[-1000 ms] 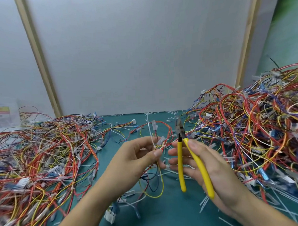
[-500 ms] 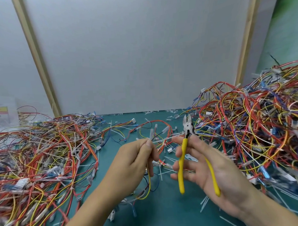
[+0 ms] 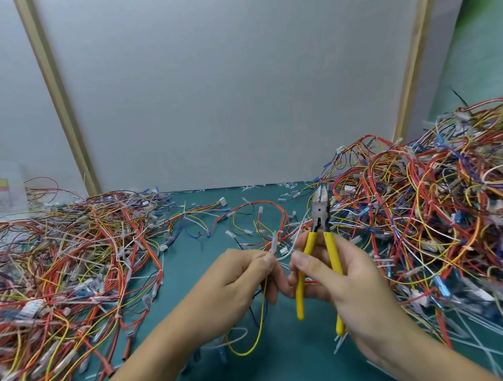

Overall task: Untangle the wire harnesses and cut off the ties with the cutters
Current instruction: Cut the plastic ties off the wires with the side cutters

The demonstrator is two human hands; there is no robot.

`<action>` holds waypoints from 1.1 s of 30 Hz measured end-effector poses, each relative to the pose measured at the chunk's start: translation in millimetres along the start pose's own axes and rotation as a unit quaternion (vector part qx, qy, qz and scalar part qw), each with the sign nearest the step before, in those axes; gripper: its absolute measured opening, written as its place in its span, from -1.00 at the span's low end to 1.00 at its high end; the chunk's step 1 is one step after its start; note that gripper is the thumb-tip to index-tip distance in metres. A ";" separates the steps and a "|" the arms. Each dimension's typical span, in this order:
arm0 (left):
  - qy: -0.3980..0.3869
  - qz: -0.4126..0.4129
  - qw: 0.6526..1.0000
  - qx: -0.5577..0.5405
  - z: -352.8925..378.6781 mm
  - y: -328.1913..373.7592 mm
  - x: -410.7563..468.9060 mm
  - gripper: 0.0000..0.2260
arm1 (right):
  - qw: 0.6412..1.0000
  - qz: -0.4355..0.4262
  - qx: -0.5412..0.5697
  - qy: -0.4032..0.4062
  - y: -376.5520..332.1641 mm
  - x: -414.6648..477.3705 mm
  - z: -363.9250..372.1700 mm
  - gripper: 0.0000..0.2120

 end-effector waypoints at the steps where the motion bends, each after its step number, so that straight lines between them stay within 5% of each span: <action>1: -0.006 0.013 1.000 0.018 0.6 0.0 -0.6 -0.60 | 1.000 0.000 -0.006 0.006 0.6 0.1 -0.4 -0.93; 6: -0.015 0.047 0.997 0.060 5.6 1.6 -1.2 -0.69 | 0.998 -0.013 -0.059 0.019 2.6 0.3 -1.9 -0.98; 10: 0.059 0.066 0.995 0.049 -2.6 -0.4 0.6 -0.91 | 0.994 -0.034 -0.093 0.034 0.3 -0.6 -3.2 -0.96; 22: 0.096 0.105 0.981 0.135 -3.4 7.9 -2.5 -0.90 | 0.993 -0.045 -0.105 0.034 1.5 -3.9 0.7 -0.92; 33: 0.144 0.026 0.989 0.022 -9.3 -1.3 -0.7 -0.91 | 0.991 -0.057 -0.120 0.014 3.1 -8.0 6.4 -0.91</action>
Point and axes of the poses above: each hand's wrist, its own x-axis towards the middle knuckle, its own z-axis out of the palm, y = z × x, the point moved 5 cm from there along x, towards the middle knuckle, and after that the axes turned 10 degrees about y, right-handed, at the moved point
